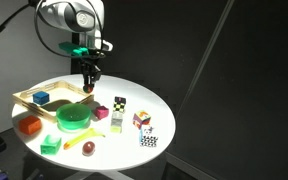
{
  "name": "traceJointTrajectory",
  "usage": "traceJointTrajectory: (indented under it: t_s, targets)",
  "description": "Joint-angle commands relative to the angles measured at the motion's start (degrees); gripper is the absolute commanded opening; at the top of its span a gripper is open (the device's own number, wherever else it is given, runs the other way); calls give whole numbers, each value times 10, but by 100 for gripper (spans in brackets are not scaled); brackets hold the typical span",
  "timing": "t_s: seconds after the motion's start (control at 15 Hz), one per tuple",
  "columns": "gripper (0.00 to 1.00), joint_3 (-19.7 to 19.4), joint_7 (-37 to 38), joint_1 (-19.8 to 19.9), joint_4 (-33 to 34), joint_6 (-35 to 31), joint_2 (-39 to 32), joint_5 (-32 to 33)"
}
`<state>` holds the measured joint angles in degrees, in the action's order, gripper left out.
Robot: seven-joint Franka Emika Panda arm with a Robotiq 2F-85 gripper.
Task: Move the toy strawberry from the tray to the bowl
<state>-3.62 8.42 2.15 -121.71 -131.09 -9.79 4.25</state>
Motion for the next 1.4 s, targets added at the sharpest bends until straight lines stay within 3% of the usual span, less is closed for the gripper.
traceJointTrajectory:
  t_s: [0.0, 0.93, 1.07, 1.2, 1.33]
  targets:
    - [19, -7, -25, 15, -25, -19, 12, -16]
    - [19, -6, -60, 21, -33, -17, 17, -38]
    - [59, -2, -63, 15, -38, -17, 23, -33]
    - [63, 5, -65, 8, -42, -17, 29, -30]
    - [77, 13, -66, -2, -49, -16, 38, -29]
